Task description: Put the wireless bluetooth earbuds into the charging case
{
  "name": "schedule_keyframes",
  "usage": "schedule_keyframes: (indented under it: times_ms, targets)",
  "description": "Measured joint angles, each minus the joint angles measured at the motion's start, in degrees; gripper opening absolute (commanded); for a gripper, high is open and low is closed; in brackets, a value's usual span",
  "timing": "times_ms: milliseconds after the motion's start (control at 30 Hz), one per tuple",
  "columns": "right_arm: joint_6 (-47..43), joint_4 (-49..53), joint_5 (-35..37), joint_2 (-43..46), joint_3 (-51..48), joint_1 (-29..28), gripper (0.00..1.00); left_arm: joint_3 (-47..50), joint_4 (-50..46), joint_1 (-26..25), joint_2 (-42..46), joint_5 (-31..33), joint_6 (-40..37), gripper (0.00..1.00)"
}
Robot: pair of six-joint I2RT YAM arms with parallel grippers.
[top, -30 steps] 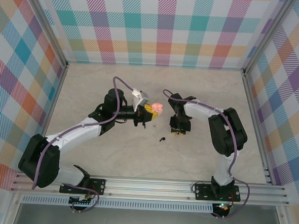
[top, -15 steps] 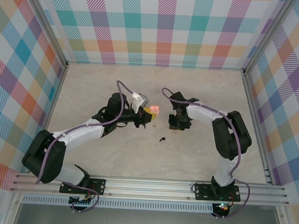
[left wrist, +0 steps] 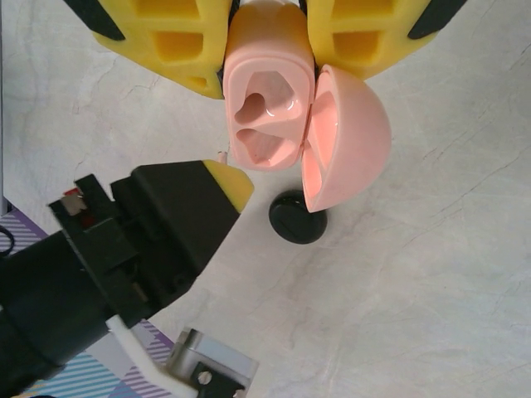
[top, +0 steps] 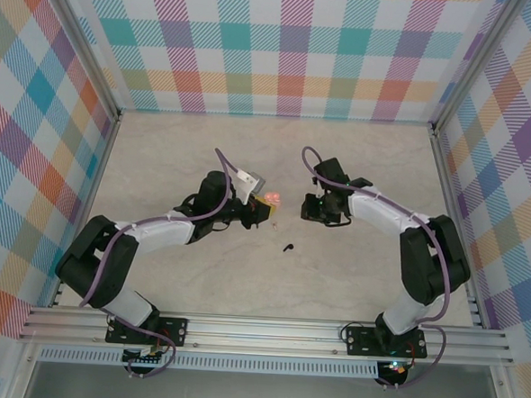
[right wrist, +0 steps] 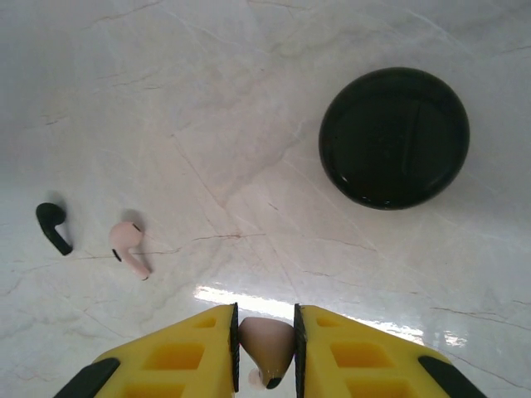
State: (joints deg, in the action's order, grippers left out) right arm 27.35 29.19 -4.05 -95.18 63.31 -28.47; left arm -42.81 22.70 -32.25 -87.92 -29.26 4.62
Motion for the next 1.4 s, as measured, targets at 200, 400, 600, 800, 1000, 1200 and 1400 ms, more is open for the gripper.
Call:
schedule_keyframes:
  times_ms: [200, 400, 600, 800, 1000, 1200, 1400]
  targets:
    - [-0.04, -1.09, -2.03, 2.56, -0.87, 0.0, 0.25, 0.79, 1.92, 0.0, -1.03, -0.11, 0.04, 0.1]
    - [-0.66, -2.23, -3.3, 5.46, -1.25, 0.0, 0.25, 1.49, 4.02, -0.02, -2.49, -1.09, -1.53, 0.11]
    - [-1.31, -3.89, -4.83, 8.48, -2.36, 0.0, 0.25, 1.9, 6.54, -0.04, -3.56, -2.6, -4.04, 0.11]
    - [-1.81, -5.42, -6.78, 11.87, -3.39, 0.0, 0.26, 2.56, 8.74, -0.04, -3.69, -3.65, -6.23, 0.11]
    - [-2.73, -7.56, -8.96, 14.53, -3.69, 0.0, 0.26, 2.82, 10.62, -0.04, -4.17, -4.83, -7.48, 0.11]
    - [-3.08, -9.77, -11.28, 15.96, -4.15, 0.0, 0.27, 2.93, 10.93, -0.04, -4.28, -6.27, -7.48, 0.12]
    - [-4.13, -11.08, -13.25, 17.7, -4.35, -0.02, 0.27, 2.93, 11.98, -0.04, -4.28, -6.93, -7.43, 0.12]
